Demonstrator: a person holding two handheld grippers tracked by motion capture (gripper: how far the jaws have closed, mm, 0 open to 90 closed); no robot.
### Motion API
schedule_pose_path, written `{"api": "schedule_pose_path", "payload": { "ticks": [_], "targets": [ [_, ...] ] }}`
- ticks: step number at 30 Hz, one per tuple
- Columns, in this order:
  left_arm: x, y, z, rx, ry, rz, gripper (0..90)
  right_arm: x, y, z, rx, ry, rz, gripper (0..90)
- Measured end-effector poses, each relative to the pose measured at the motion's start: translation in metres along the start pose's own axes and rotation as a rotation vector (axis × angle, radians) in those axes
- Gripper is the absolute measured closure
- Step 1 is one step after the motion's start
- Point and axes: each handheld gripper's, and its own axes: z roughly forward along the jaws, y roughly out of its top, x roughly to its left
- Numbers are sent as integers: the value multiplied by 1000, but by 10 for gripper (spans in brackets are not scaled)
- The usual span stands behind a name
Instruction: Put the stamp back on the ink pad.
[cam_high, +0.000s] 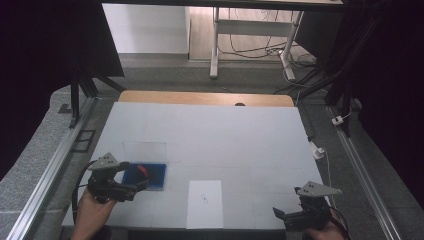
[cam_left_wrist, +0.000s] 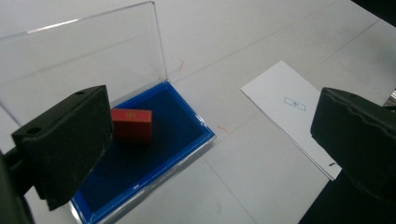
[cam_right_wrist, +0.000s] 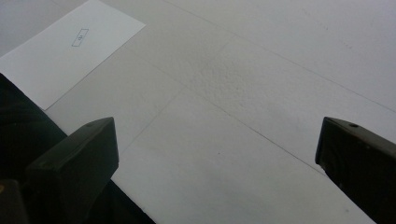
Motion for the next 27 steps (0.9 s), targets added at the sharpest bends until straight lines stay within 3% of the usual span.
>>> {"api": "schedule_pose_path", "payload": {
  "ticks": [14,27],
  "targets": [
    [-2,-26,-23,-5,29,-23,0,0,0,0,1,-3,1,0],
    [-4,-46,-30,52,79,-34,0,0,0,0,2,-5,4,0]
  ]
}}
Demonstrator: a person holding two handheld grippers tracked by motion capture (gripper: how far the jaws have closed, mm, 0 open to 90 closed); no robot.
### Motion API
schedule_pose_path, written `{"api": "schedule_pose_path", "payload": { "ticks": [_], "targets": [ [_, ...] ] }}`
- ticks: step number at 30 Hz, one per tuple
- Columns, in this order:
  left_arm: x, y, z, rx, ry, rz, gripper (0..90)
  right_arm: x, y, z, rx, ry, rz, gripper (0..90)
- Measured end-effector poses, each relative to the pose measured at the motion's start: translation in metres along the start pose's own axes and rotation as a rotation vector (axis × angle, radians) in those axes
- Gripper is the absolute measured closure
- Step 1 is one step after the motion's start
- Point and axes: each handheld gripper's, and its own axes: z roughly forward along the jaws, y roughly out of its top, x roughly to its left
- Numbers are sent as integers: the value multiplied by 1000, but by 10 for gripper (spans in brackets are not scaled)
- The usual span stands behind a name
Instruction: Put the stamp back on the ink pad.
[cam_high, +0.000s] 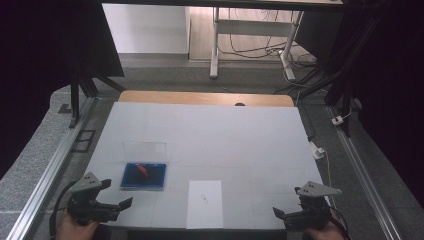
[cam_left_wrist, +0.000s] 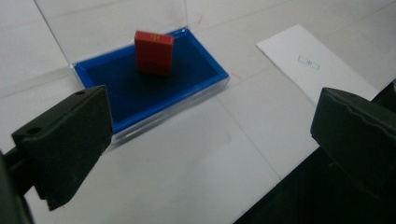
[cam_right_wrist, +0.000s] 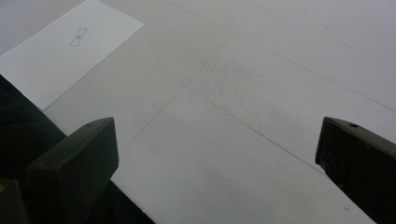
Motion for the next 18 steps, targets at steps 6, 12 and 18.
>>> {"api": "schedule_pose_path", "payload": {
  "ticks": [6,12,18],
  "targets": [
    [-1,-7,2,56,28,10,0,0,0,0,0,-3,5,0],
    [-2,-9,3,99,46,13,0,0,0,0,3,-3,6,0],
    [-2,-8,4,104,40,8,0,0,0,1,6,-3,5,0]
  ]
}}
